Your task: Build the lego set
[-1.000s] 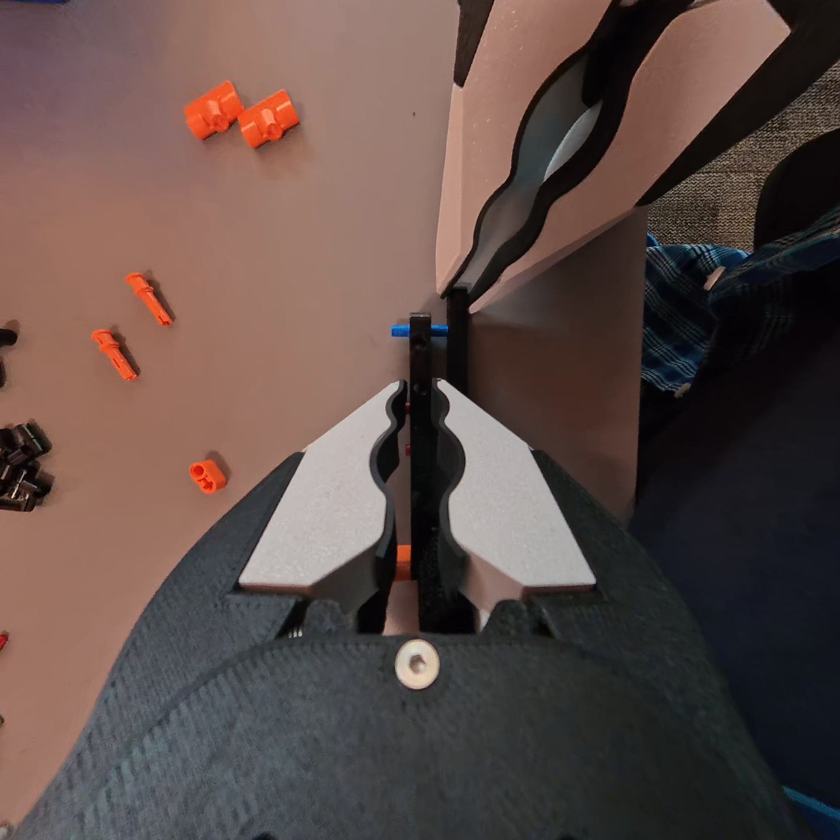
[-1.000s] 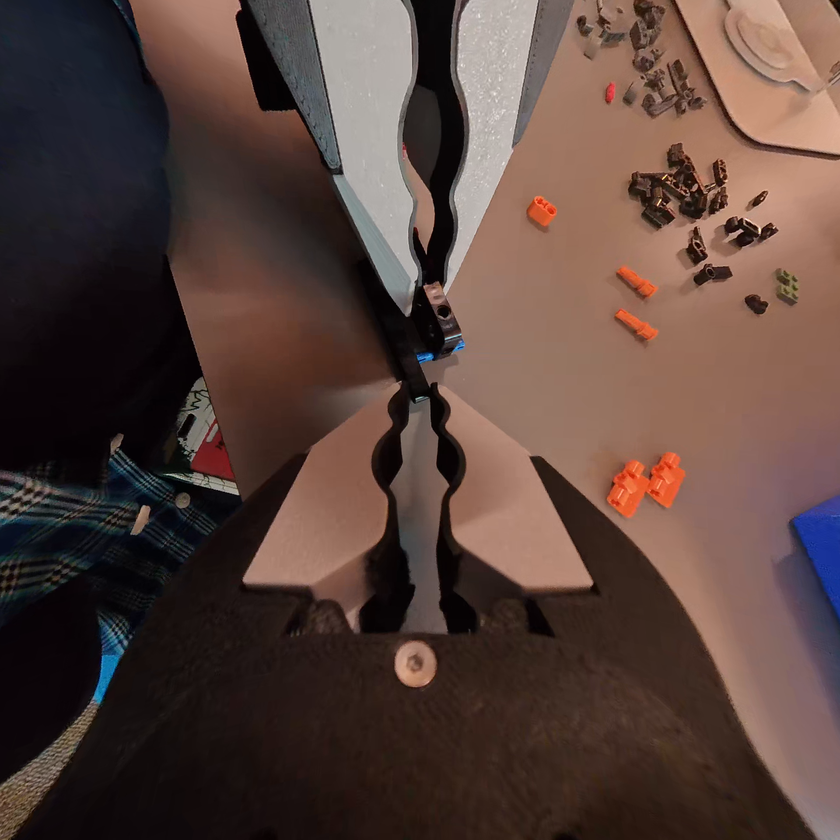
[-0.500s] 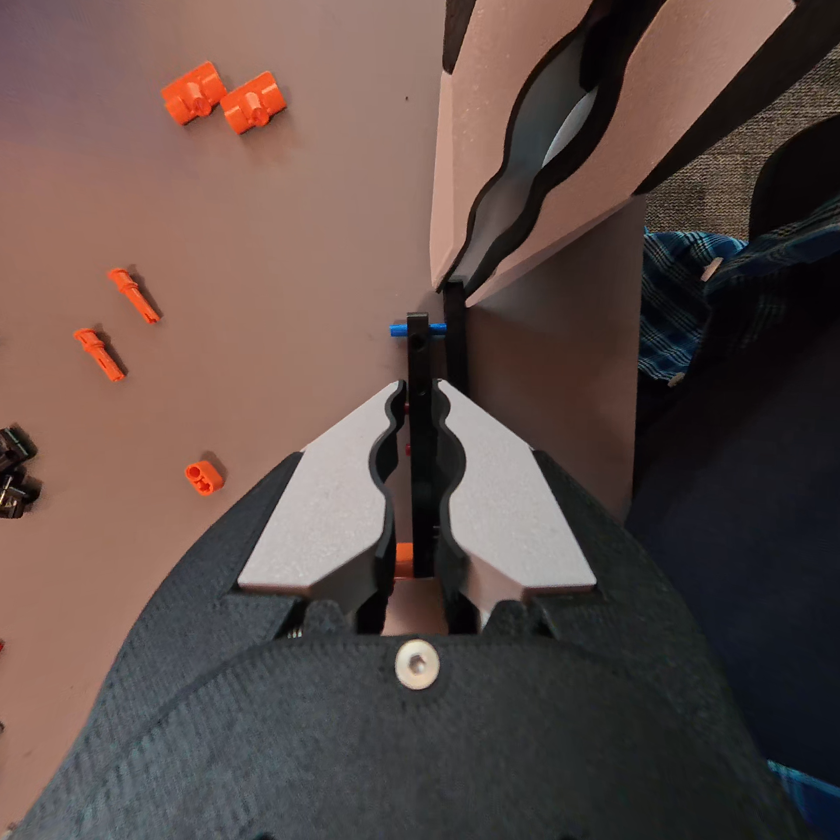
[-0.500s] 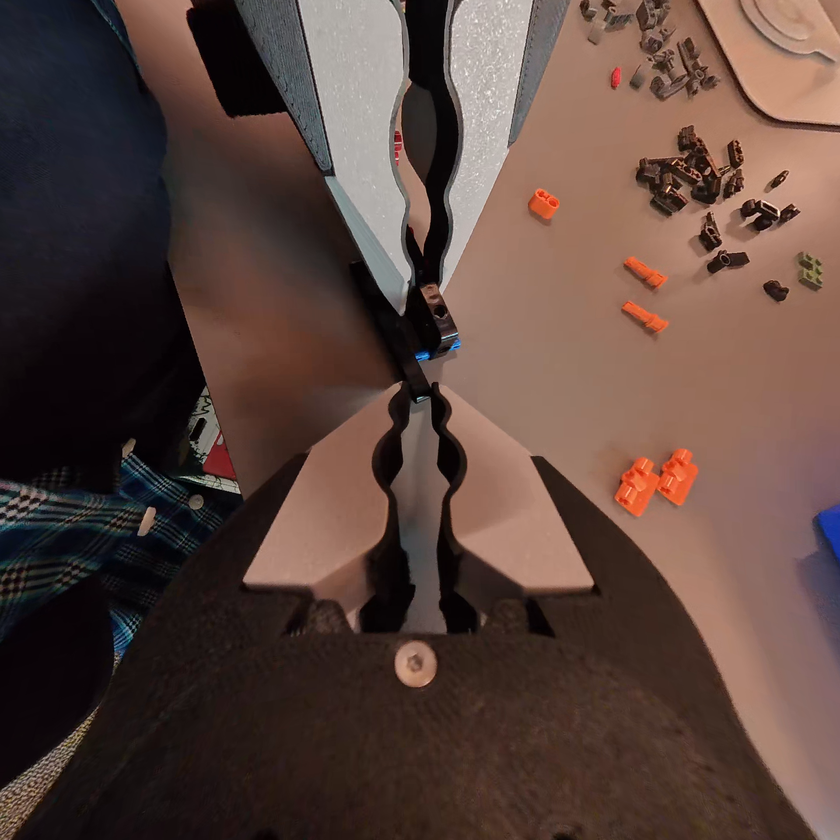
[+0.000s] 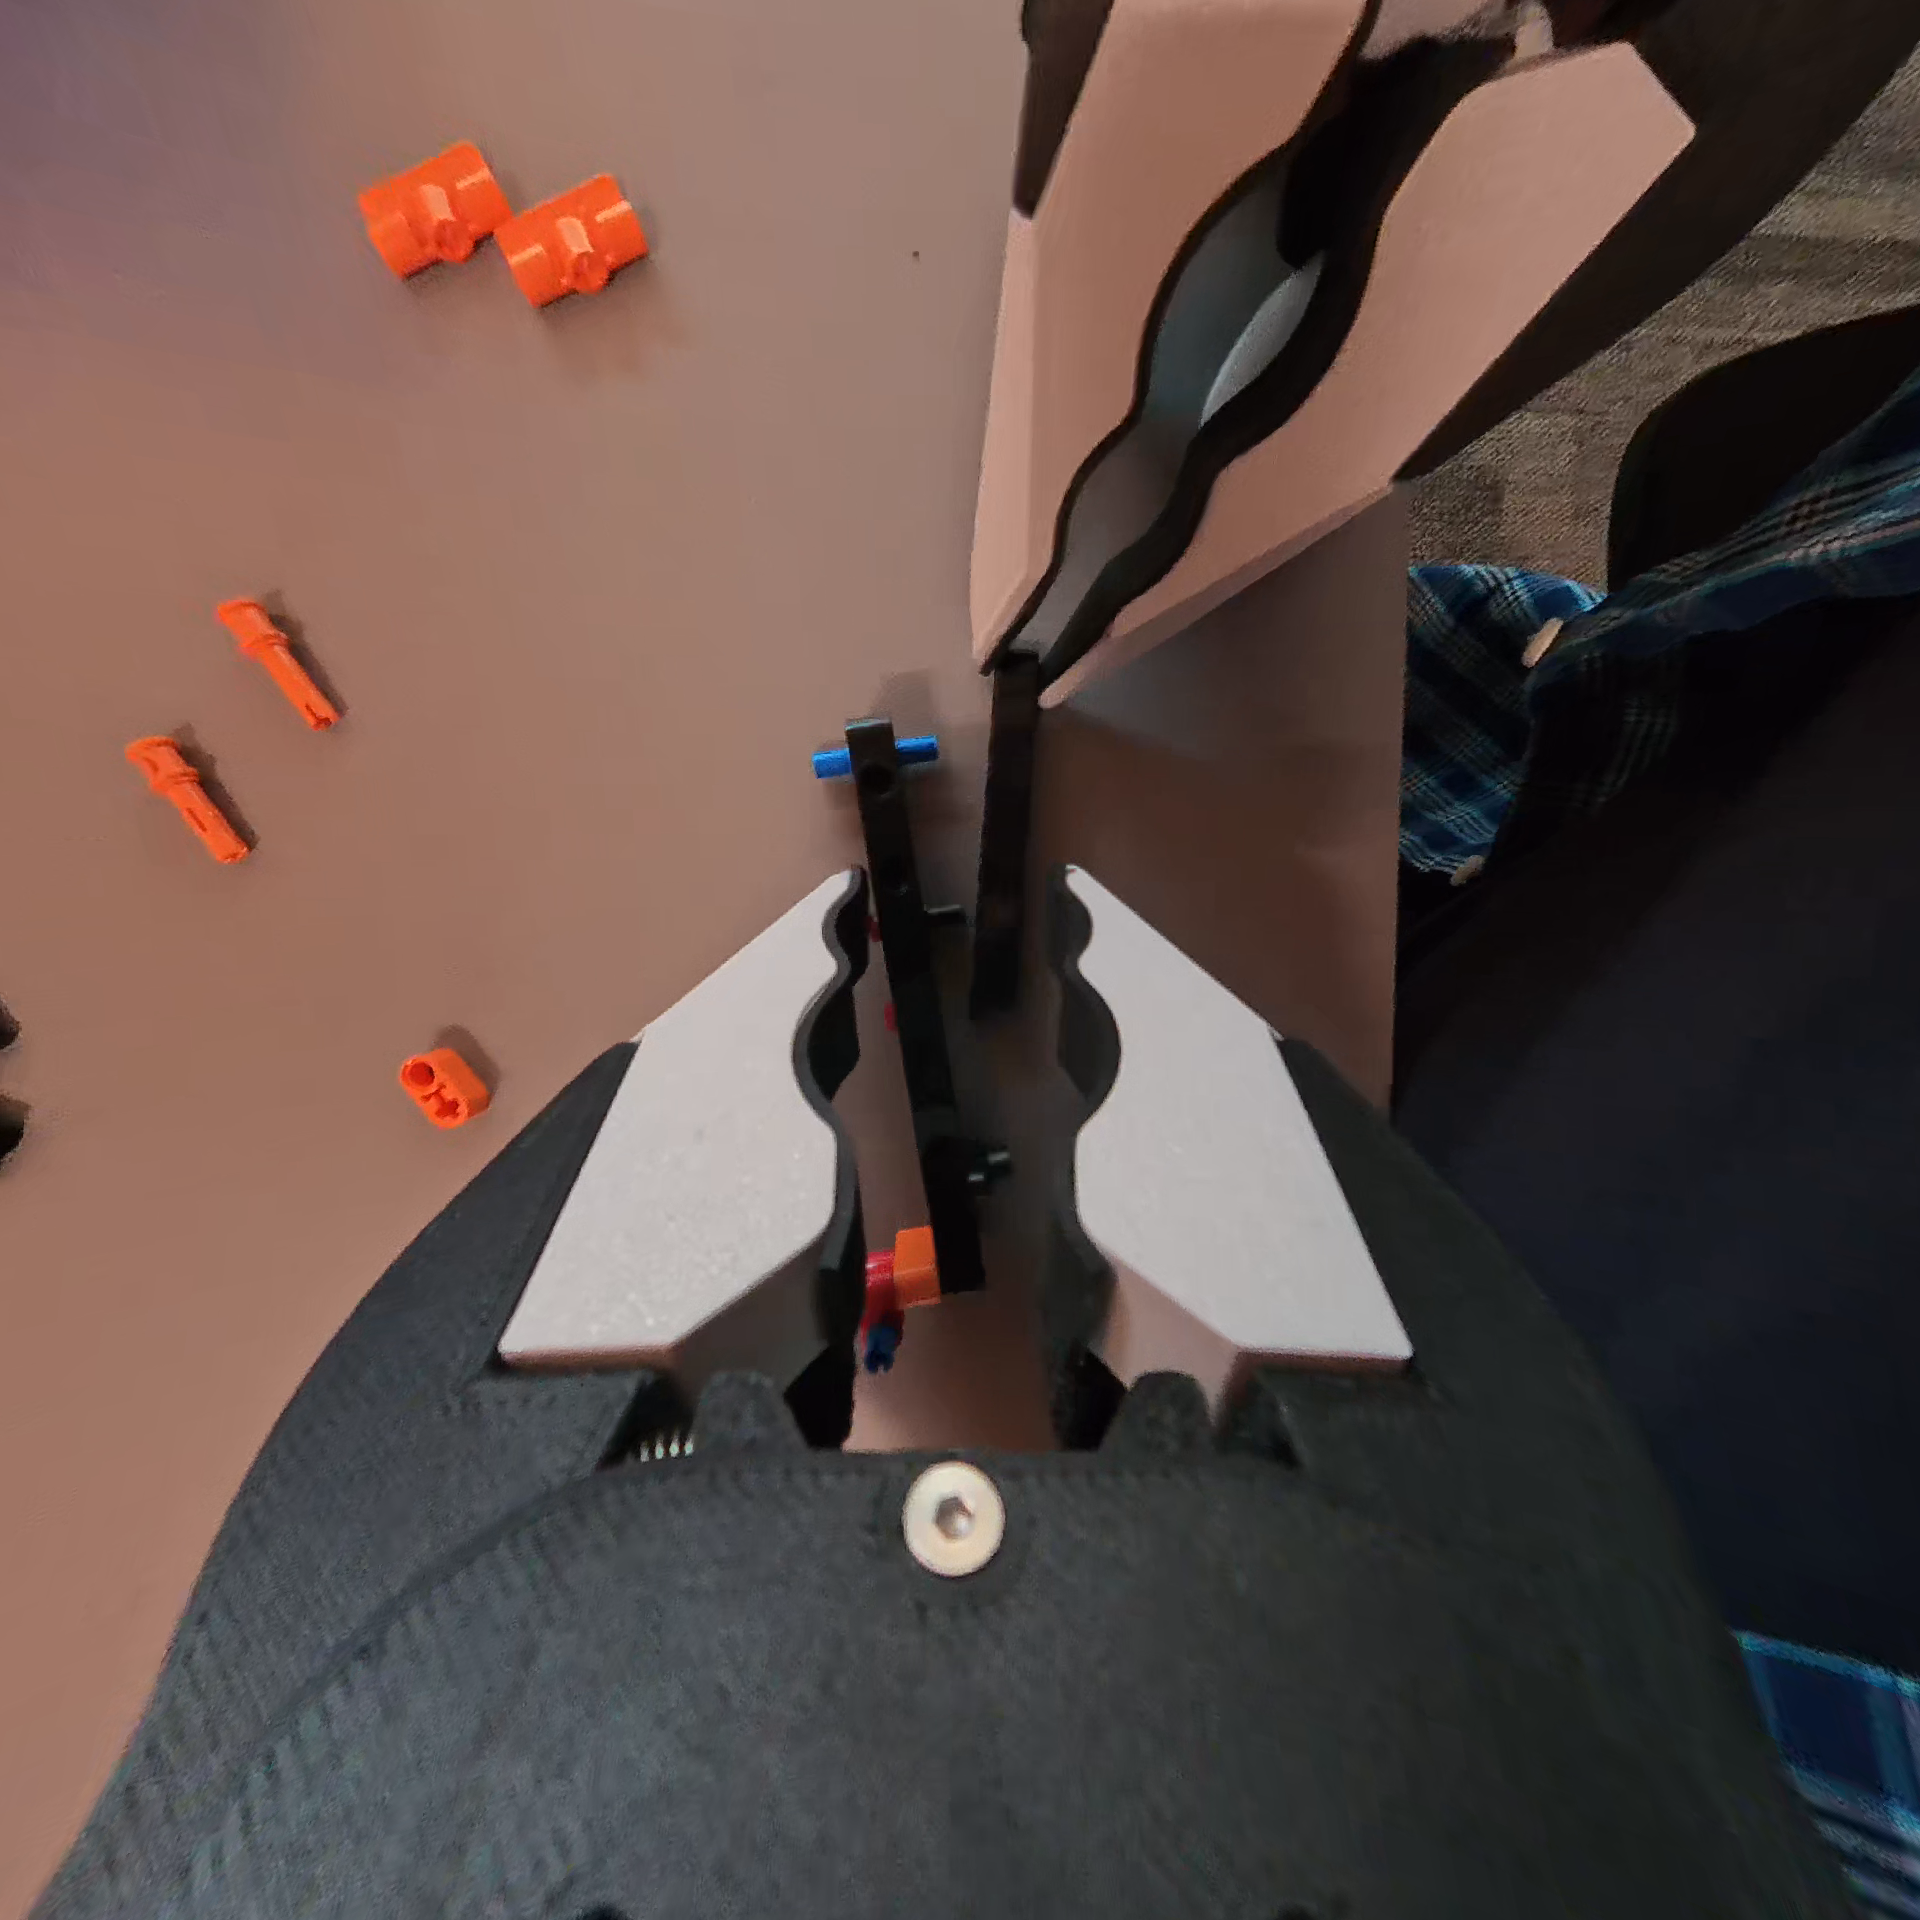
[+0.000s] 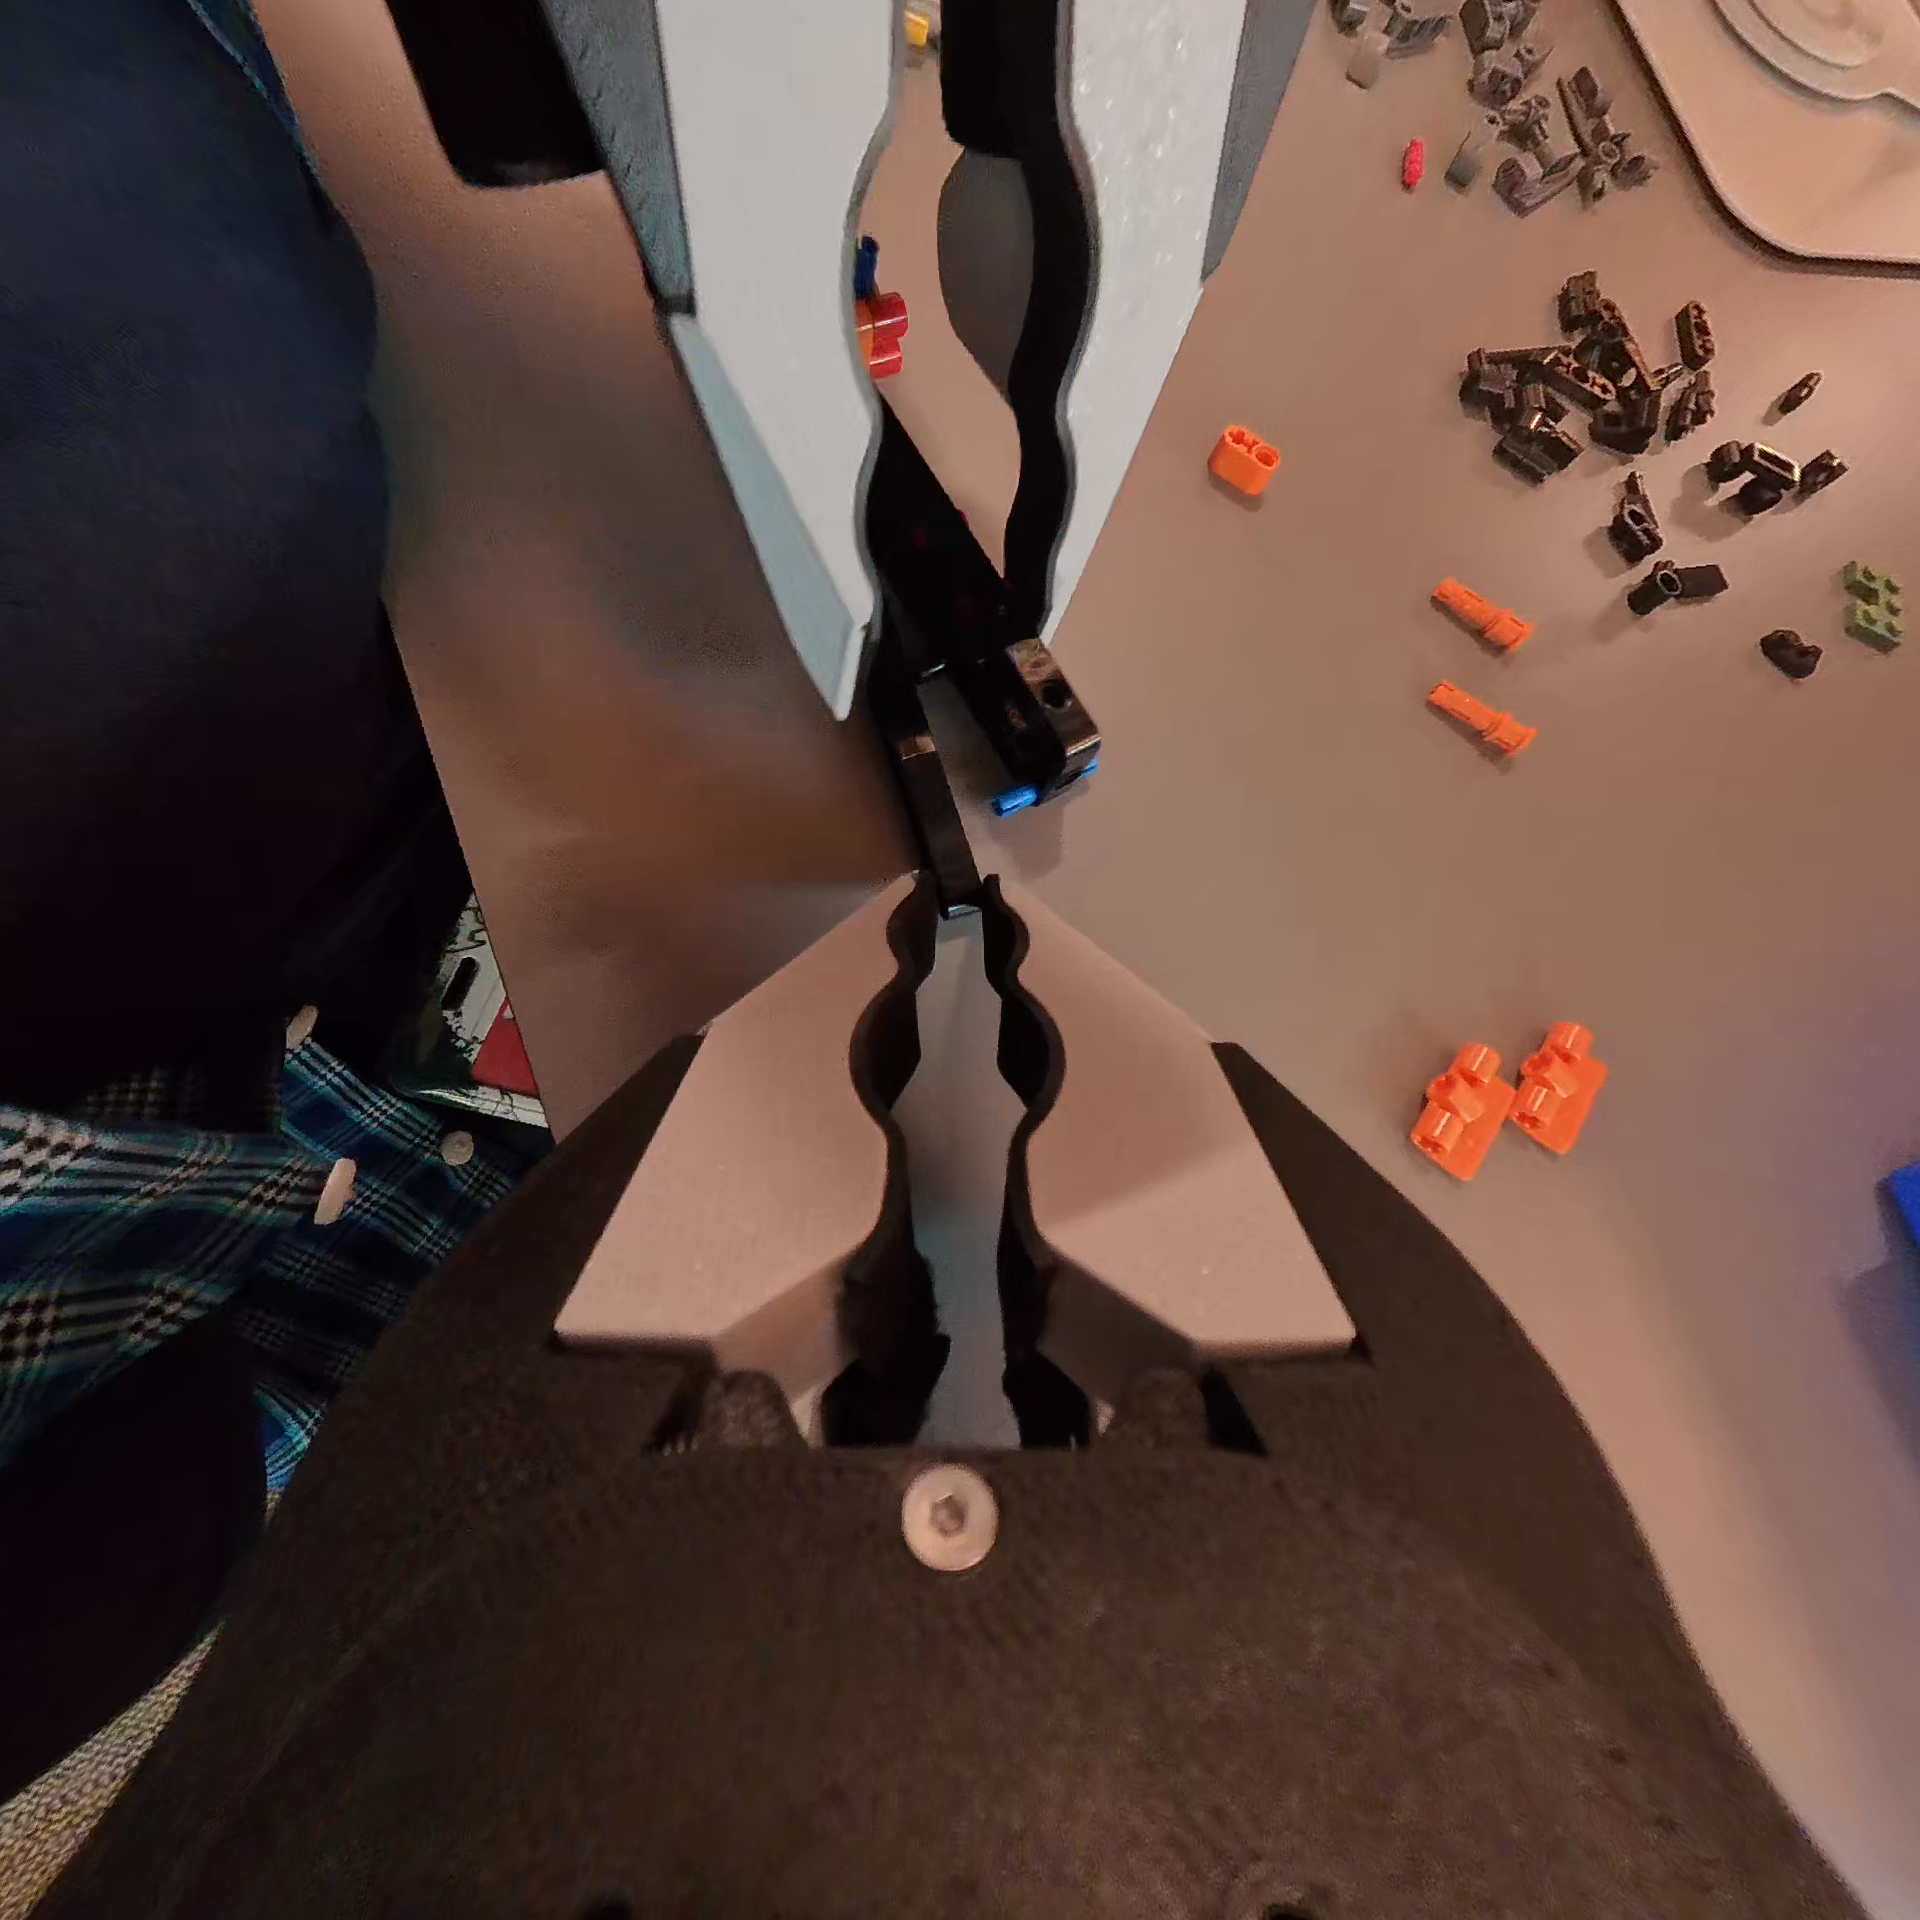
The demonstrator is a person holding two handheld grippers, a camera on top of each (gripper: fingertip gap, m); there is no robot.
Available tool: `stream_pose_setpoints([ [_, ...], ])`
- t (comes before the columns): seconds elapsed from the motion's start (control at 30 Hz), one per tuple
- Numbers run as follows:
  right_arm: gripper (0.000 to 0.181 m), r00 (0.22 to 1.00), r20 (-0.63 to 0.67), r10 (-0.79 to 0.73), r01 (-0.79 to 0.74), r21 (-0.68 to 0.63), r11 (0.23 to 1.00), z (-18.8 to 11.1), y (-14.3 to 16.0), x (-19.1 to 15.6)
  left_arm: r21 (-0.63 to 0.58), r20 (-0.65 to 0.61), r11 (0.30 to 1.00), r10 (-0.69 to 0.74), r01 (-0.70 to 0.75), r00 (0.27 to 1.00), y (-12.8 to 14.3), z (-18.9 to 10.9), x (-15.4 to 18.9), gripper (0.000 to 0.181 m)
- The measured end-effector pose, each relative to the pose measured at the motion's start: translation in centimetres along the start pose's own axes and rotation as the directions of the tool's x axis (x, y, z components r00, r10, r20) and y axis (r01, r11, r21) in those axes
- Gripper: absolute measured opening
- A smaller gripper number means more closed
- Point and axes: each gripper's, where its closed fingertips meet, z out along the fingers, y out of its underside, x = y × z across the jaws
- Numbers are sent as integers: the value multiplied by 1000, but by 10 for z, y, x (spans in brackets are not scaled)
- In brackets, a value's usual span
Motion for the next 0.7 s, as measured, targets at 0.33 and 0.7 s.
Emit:
stream_pose_setpoints([
  [0.33, 6, 1000, 10, 5, -5, 2, 1000, -1, 0, 0, -20, 72, 994, 109, -108, 991, -1, 7, 3, 24],
  [0.7, 7, 999, 42, 2, -2, 7, 1000, -1, -1, 0, -6, 38, 996, 87, -87, 995, -1, 8, 3, 25],
])
